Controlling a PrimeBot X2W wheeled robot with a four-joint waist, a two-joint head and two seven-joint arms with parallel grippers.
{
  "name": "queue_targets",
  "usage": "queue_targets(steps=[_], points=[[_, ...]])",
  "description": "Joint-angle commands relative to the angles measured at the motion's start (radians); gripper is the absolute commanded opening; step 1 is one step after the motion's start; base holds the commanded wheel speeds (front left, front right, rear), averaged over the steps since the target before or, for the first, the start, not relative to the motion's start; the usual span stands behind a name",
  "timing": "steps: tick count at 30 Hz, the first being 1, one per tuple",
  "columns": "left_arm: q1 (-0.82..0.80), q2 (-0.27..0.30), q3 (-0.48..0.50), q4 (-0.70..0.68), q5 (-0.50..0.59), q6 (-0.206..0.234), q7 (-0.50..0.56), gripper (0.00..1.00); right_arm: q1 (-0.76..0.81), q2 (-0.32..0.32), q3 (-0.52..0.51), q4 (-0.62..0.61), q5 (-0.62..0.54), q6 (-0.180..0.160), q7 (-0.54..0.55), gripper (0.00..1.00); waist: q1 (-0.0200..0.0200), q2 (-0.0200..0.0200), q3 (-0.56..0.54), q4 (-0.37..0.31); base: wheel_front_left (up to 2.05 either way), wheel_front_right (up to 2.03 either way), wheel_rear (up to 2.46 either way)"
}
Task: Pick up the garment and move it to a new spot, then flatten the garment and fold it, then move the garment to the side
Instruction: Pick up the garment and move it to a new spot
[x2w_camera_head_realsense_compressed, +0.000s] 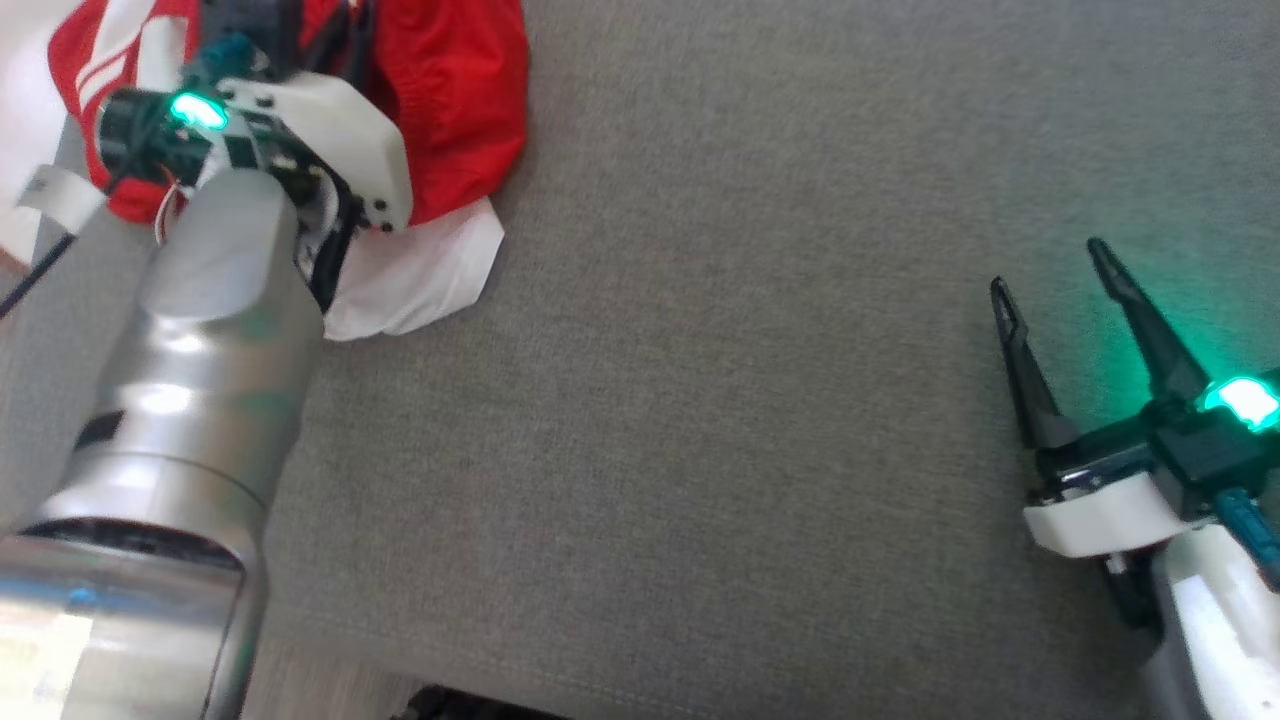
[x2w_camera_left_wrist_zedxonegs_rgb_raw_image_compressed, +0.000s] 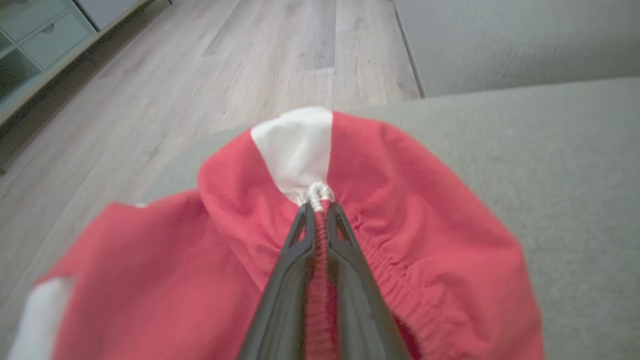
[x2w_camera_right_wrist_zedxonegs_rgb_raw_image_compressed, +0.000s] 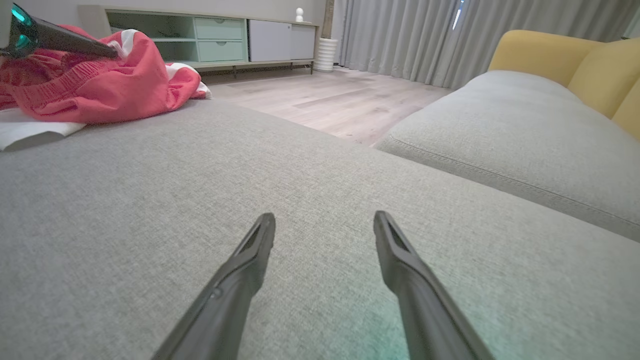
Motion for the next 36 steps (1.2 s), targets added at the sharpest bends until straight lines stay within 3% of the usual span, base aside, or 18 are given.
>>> queue_targets(steps=[1, 11, 20, 31, 34, 36], points=[[-0.057, 0.062, 0.008, -0.032, -0.012, 0.002, -0.018, 0.00, 0.015, 0.012, 0.019, -0.007, 0.010, 0.007, 0.005, 1.00, -0.0002, 0.0000, -0.040, -0.019, 0.00, 0.00, 0.00], [-0.119, 0.160, -0.146, -0.134, -0.089, 0.002, -0.037, 0.00, 0.028, 0.145, 0.051, 0.047, 0.032, 0.007, 0.005, 1.00, -0.0002, 0.0000, -0.281, -0.169, 0.00, 0.00, 0.00], [-0.126, 0.228, -0.346, -0.369, -0.254, 0.002, 0.054, 0.00, 0.109, 0.200, 0.054, 0.057, 0.050, 0.007, 0.005, 1.00, -0.0002, 0.0000, -0.448, -0.385, 0.00, 0.00, 0.00], [-0.091, 0.285, -0.539, -0.683, -0.429, 0.002, 0.101, 0.00, 0.132, 0.205, 0.051, 0.033, 0.104, 0.007, 0.005, 1.00, -0.0002, 0.0000, -0.461, -0.627, 0.00, 0.00, 0.00], [-0.056, 0.288, -0.610, -0.728, -0.434, 0.002, 0.096, 0.00, 0.122, 0.205, 0.050, 0.021, 0.122, 0.007, 0.005, 1.00, -0.0002, 0.0000, -0.421, -0.664, 0.00, 0.00, 0.00], [-0.029, 0.299, -0.676, -0.738, -0.380, 0.002, 0.066, 0.00, 0.113, 0.205, 0.047, 0.015, 0.136, 0.007, 0.005, 1.00, -0.0002, 0.0000, -0.391, -0.682, 0.00, 0.00, 0.00]])
